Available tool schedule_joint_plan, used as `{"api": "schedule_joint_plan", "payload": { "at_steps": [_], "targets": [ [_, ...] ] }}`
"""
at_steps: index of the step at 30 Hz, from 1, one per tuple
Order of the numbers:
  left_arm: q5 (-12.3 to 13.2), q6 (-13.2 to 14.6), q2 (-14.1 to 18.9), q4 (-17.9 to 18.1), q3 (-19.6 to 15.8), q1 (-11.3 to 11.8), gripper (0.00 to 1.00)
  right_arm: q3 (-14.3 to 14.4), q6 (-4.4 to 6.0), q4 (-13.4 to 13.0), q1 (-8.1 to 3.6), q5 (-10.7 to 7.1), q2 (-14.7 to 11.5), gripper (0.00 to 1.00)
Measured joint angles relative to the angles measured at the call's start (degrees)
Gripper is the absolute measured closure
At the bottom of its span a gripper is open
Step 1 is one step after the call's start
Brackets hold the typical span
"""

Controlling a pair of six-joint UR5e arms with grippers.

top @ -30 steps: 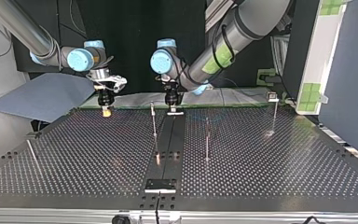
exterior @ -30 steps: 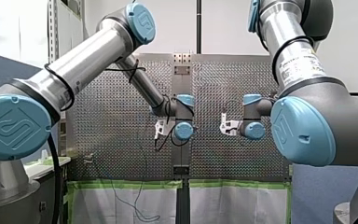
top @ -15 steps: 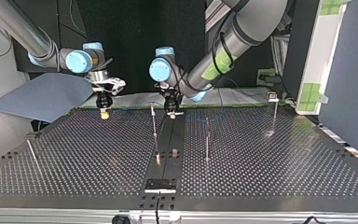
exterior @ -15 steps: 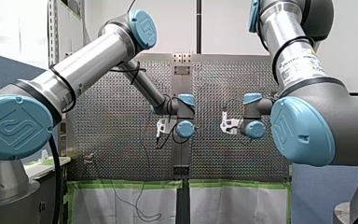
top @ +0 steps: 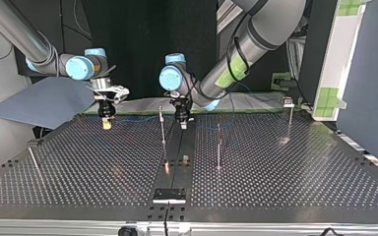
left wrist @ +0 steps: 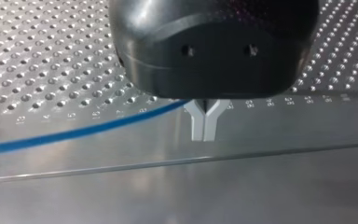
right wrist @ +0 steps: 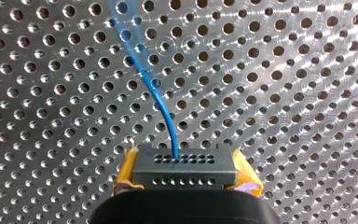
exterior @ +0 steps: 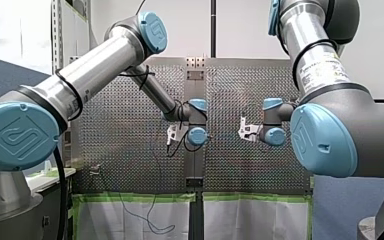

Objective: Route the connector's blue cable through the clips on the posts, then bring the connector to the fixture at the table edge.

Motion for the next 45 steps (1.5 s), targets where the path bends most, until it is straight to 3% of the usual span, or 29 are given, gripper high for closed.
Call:
{"api": "schedule_joint_plan", "payload": {
  "at_steps": [22,33,45],
  "targets": [
    [2.0,0.1,0.0,-0.4,0.3,1.3,0.98,-2.3,0.46,2.0,-0.54,-1.95,0.4,1.0],
    [3.8,-0.5,-0.1,-0.6,1.7,2.0,0.98,-3.9,0.03,3.2,-0.13,-2.26,3.9,1.0],
    [4.2,-1.3,-1.1,-0.9,2.5,3.0,0.98,-5.0,0.3,4.2,-0.53,-2.3,4.7,1.0]
  ]
}}
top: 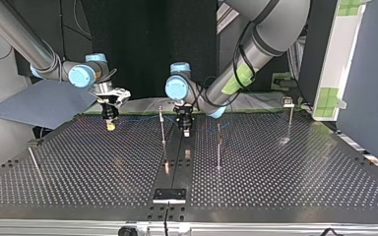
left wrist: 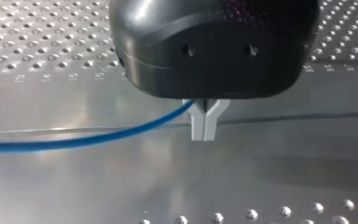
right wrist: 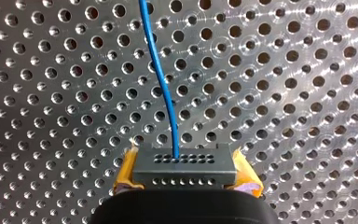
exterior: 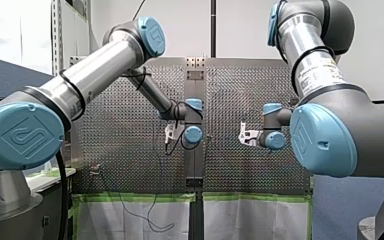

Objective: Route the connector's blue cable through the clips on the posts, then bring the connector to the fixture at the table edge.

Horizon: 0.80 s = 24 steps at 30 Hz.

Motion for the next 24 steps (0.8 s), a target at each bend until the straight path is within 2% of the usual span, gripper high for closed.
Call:
{"api": "schedule_joint_plan", "payload": {
  "at_steps": [10,12,13,14,15,16,17,18,24],
  "targets": [
    [1.2,-1.2,-1.0,-2.2,2.2,0.7,0.98,-0.8,0.11,0.9,-0.2,0.02,0.1,1.0],
    [1.6,-1.6,-1.0,-2.2,2.2,0.7,0.72,-0.8,0.09,0.9,-0.11,0.02,0.1,1.0],
    [1.9,-2.0,-1.0,-2.2,2.2,0.7,0.72,-0.8,0.08,1.0,-0.05,0.01,0.1,1.0],
    [2.2,-2.3,-1.0,-2.2,2.2,0.7,0.51,-0.8,0.08,1.0,0.0,0.01,0.1,1.0],
    [2.4,-2.7,-1.0,-2.2,2.2,0.6,0.43,-0.8,0.07,1.0,0.05,0.0,0.1,1.0],
    [2.6,-2.9,-1.0,-2.2,2.2,0.6,0.43,-0.8,0.07,1.0,0.1,-0.03,0.1,1.0],
    [2.8,-3.0,-1.0,-2.2,2.2,0.5,0.16,-0.8,0.06,1.0,0.12,-0.05,0.1,1.0],
    [2.9,-3.2,-1.0,-2.2,2.2,0.4,0.0,-0.8,0.05,1.0,0.13,-0.06,0.1,1.0],
    [2.8,-3.4,-1.0,-3.3,2.2,0.0,0.0,-0.8,0.06,1.1,0.21,-0.17,0.1,1.0]
  ]
}}
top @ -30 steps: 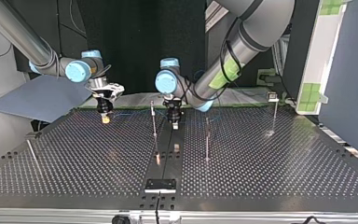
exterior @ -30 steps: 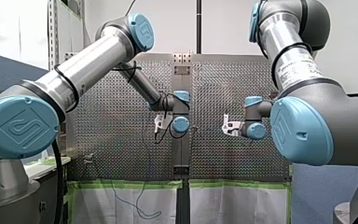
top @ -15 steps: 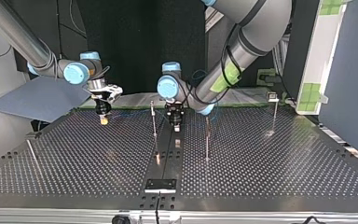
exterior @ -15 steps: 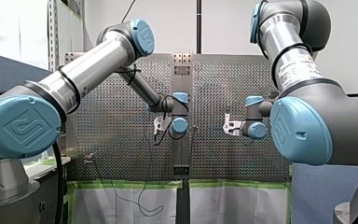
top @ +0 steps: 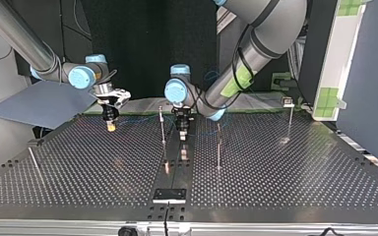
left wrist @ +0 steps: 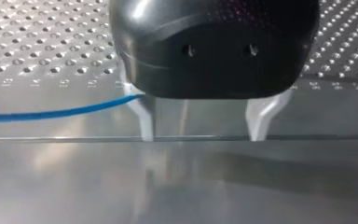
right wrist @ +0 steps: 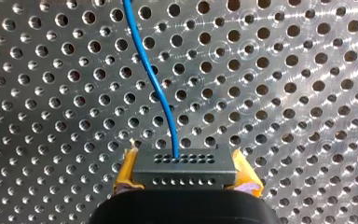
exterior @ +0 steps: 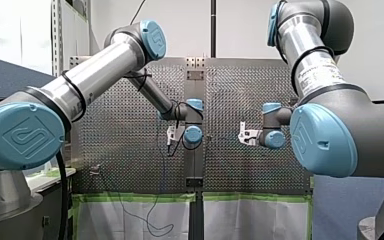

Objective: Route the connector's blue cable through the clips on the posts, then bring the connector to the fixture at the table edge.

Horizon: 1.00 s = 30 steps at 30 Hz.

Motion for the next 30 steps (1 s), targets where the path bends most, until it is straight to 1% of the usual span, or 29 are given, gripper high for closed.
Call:
{"api": "schedule_joint_plan", "payload": {
  "at_steps": [8,13,17,22,25,30],
  "targets": [
    [-2.6,-0.5,0.1,-3.9,0.0,-0.9,0.0,0.0,-0.07,0.3,0.06,-0.03,0.1,1.0],
    [-3.2,-0.4,0.9,-5.8,-0.9,-1.9,0.0,0.0,-0.15,0.5,0.07,-0.03,0.1,1.0],
    [-2.6,0.0,2.6,-4.8,-2.6,-2.7,0.0,0.0,-0.12,0.6,0.09,-0.03,0.1,1.0],
    [-1.0,1.0,5.1,-2.3,-5.3,-3.6,0.0,0.0,-0.09,0.6,0.12,-0.03,0.1,1.0],
    [-0.7,1.0,5.7,-1.0,-6.9,-4.3,0.0,0.0,-0.08,0.8,0.16,-0.03,0.1,1.0],
    [-0.4,1.0,5.9,-0.5,-9.2,-5.4,0.0,0.0,-0.05,1.1,0.18,-0.03,0.1,1.0]
  ]
}}
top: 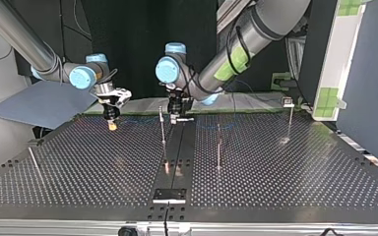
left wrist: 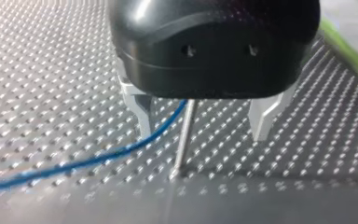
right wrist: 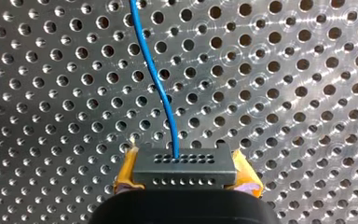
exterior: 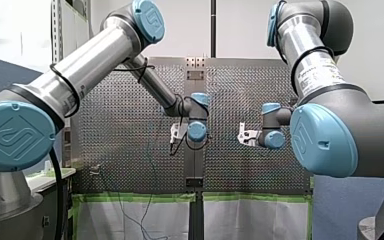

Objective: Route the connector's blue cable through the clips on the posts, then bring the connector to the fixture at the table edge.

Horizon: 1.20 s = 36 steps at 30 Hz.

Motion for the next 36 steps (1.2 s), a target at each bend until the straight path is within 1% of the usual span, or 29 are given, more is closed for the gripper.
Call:
{"api": "schedule_joint_plan", "payload": {
  "at_steps": [6,10,18,36],
  "targets": [
    [-0.1,0.0,0.0,0.1,-2.9,-1.2,0.0,0.0,0.05,0.1,0.02,-0.03,0.0,1.0],
    [-0.2,0.0,0.1,0.2,-4.1,-1.9,0.0,0.0,0.09,0.2,0.03,-0.3,0.0,1.0],
    [-0.1,-0.1,0.5,0.6,-4.4,-3.0,0.0,0.0,0.14,0.3,0.04,-0.52,0.0,1.0],
    [-0.2,-0.5,1.9,1.3,-4.5,-4.2,0.0,0.0,0.14,0.3,0.04,-0.54,0.0,1.0]
  ]
}}
